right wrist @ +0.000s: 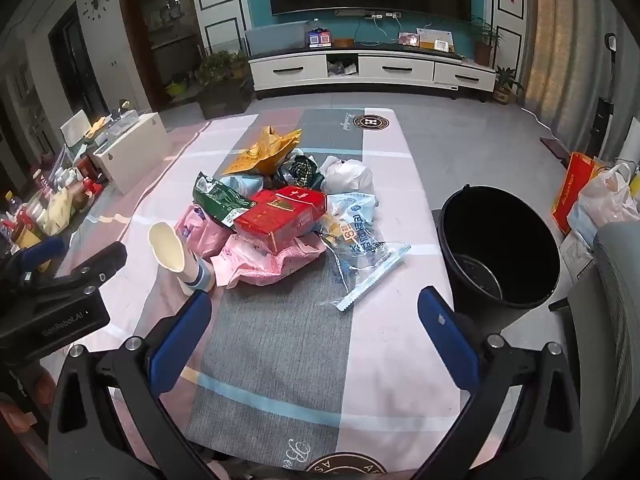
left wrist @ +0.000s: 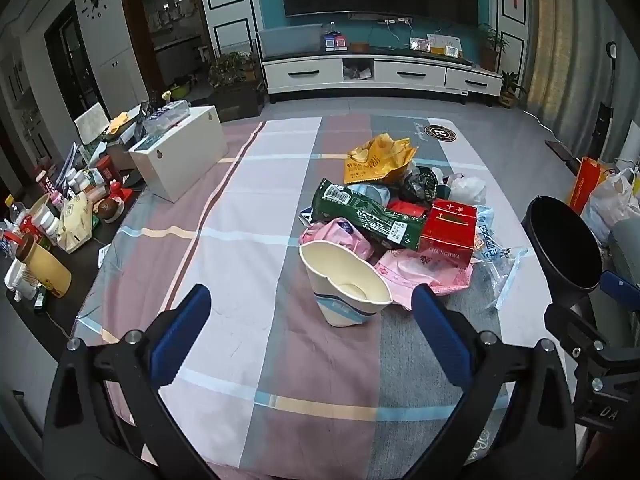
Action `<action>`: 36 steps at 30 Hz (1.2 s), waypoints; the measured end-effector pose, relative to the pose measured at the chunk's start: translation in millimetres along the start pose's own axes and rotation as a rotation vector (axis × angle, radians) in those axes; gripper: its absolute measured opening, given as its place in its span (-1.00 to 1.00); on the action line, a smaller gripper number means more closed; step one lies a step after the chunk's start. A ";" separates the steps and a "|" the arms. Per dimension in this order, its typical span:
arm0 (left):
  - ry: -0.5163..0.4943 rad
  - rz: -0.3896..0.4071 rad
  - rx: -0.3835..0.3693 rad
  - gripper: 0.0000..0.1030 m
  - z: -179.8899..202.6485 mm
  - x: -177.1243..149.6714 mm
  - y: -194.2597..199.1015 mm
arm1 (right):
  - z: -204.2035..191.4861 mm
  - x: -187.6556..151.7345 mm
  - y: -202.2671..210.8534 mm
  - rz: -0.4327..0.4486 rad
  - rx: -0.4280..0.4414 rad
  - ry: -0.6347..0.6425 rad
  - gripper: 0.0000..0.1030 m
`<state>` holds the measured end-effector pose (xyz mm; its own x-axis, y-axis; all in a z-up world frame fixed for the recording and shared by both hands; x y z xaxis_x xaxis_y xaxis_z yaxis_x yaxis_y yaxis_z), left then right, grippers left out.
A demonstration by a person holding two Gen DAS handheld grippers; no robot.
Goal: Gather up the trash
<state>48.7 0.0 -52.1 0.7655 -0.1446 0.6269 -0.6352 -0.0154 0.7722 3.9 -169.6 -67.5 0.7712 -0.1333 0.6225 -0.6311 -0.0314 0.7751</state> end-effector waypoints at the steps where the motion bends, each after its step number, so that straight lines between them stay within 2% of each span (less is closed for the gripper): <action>1: -0.001 0.000 -0.001 0.94 -0.2 0.5 -0.8 | -0.1 0.4 0.6 0.008 0.008 -0.006 0.95; 9: -0.007 0.022 0.012 0.94 2.3 3.3 4.6 | -0.1 0.4 1.3 0.007 0.005 -0.003 0.95; 36: -0.013 0.015 -0.002 0.94 3.9 -2.9 0.8 | 2.0 -0.6 -2.1 0.005 0.005 -0.004 0.95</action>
<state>45.5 -3.5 -53.7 0.7544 -0.1580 0.6371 -0.6465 -0.0114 0.7628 4.6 -171.4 -69.7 0.7674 -0.1379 0.6261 -0.6356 -0.0357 0.7712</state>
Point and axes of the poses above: each gripper's, at about its wrist camera, not at the fingertips, and y roughly against the way its jaws point, z to its right, x to its top, the point moved 7 cm from there along -y, roughly the way its jaws point, and after that the axes turned 3 degrees about -z, right-handed, at the moved point
